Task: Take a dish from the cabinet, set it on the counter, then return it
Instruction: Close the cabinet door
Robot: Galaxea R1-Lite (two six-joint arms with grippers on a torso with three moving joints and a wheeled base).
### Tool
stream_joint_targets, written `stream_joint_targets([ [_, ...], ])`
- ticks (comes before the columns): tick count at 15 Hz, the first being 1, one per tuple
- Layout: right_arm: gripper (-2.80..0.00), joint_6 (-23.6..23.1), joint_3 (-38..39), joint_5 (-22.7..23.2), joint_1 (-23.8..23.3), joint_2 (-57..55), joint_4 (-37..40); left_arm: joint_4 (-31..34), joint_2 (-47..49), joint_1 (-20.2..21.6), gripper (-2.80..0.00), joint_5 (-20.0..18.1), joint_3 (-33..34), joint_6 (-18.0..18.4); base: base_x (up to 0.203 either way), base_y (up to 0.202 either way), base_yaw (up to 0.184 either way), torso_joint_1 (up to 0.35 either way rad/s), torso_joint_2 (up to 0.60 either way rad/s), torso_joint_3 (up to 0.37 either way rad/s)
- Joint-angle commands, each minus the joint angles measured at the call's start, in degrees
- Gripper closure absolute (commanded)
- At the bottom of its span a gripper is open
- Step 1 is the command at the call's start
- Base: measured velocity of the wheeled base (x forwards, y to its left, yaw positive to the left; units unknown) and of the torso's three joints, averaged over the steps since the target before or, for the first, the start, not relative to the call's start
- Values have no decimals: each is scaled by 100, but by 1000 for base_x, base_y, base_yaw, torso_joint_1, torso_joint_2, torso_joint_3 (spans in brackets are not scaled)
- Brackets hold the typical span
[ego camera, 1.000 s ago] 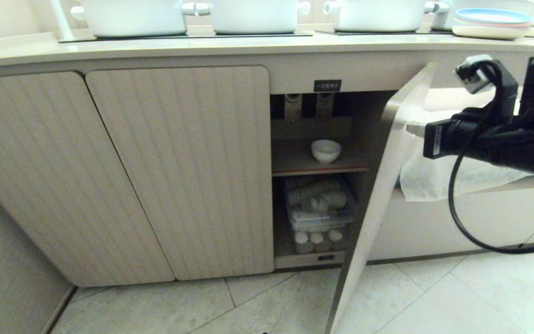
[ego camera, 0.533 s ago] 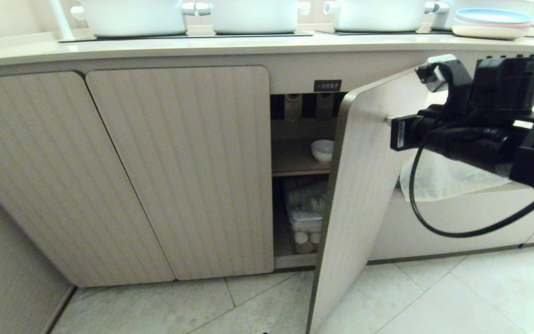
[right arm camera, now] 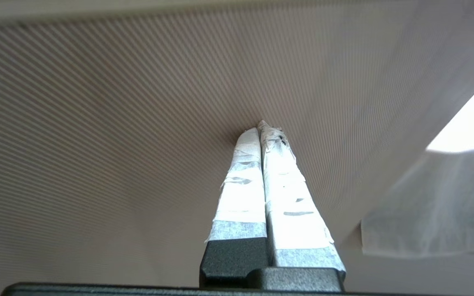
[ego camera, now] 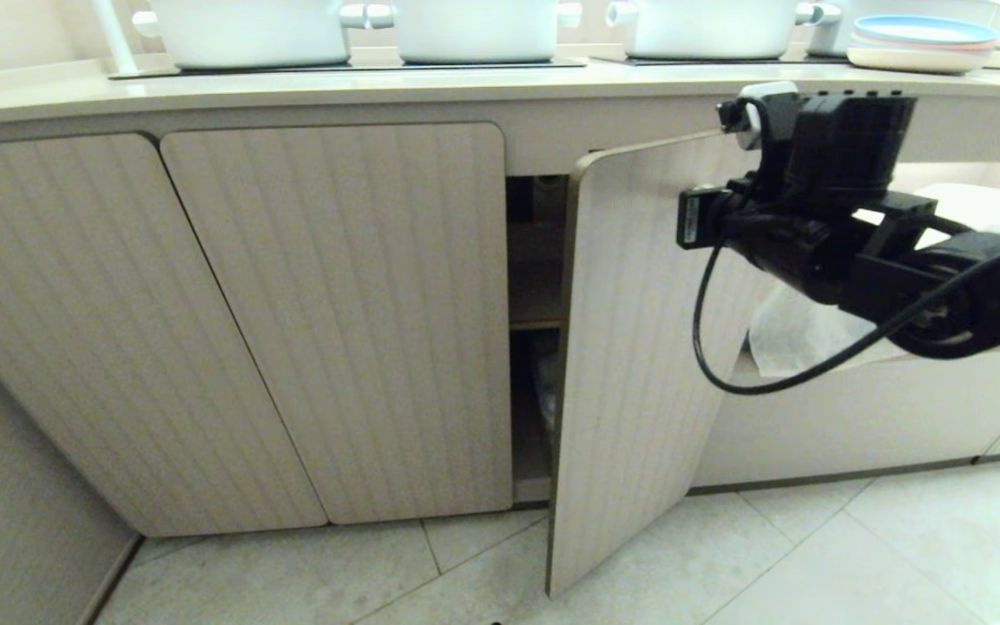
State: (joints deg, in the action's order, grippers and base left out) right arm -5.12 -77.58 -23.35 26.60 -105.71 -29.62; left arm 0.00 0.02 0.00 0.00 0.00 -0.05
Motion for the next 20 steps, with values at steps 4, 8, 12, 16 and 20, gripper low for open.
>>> stream_joint_targets([
  [4, 0, -49, -152, -454, 248, -522, -804, 0, -2, 0, 0, 0, 0, -4, 0, 0, 0, 0, 0, 0],
  [8, 0, -74, -432, -548, 249, -910, -1324, 0, -2, 0, 0, 0, 0, -3, 0, 0, 0, 0, 0, 0],
  [12, 0, -484, -616, -566, 249, -1249, -2286, 0, -2, 0, 0, 0, 0, 4, 0, 0, 0, 0, 0, 0],
  [16, 0, -744, -578, -557, 237, -1268, -2732, 0, -2, 0, 0, 0, 0, 2, 0, 0, 0, 0, 0, 0],
  [20, 0, -771, -461, -548, 232, -1094, -2757, 0, -2, 0, 0, 5, 0, 1, 0, 0, 0, 0, 0, 0],
])
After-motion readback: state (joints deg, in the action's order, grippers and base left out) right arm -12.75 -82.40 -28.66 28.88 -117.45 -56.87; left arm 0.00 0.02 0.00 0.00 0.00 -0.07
